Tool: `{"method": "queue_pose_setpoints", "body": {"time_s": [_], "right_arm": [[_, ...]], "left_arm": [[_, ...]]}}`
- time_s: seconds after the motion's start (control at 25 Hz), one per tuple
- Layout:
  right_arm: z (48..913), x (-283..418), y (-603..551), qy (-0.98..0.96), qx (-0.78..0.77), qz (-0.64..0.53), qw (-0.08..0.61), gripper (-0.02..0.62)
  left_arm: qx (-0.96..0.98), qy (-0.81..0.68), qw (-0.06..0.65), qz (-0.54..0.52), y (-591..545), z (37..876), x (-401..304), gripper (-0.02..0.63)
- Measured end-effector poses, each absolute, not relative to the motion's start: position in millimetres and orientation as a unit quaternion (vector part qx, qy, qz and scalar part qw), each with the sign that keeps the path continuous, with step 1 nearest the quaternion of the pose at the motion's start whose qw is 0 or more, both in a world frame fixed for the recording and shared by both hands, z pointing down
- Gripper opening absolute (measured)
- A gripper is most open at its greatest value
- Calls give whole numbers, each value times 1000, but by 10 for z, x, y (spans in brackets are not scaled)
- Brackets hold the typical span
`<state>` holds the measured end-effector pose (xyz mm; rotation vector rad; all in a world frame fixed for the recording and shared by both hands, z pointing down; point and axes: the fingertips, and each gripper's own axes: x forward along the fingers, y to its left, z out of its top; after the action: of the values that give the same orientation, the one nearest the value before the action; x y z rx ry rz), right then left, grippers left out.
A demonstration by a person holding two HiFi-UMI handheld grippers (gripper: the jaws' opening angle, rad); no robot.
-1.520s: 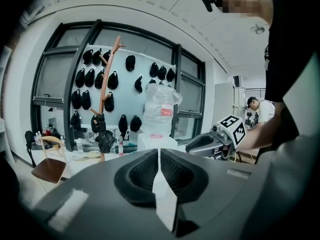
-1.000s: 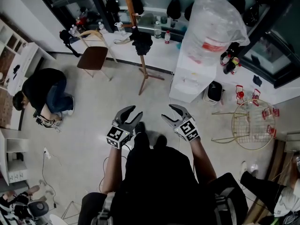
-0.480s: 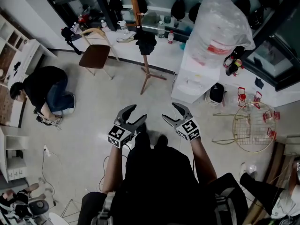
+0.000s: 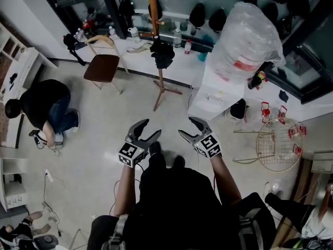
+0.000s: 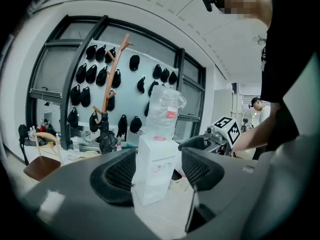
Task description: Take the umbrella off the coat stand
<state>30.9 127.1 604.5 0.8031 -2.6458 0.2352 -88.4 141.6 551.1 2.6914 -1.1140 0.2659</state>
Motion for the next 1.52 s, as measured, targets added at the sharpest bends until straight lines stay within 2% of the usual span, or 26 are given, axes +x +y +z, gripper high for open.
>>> {"method": "queue_pose_setpoints", "body": {"time_s": [0.56, 0.96, 1.52], "right_arm": [[6232, -227, 712, -920, 316, 114, 203, 298], [6294, -553, 399, -903, 365, 120, 193, 296], [6394, -432, 11, -895, 381, 130, 193, 295]], "left_arm": [[928, -342, 115, 96, 600, 5505, -1506, 270], [940, -305, 110, 106, 223, 5609, -1923, 262], [940, -296, 119, 118, -220, 5715, -1854, 255]]}}
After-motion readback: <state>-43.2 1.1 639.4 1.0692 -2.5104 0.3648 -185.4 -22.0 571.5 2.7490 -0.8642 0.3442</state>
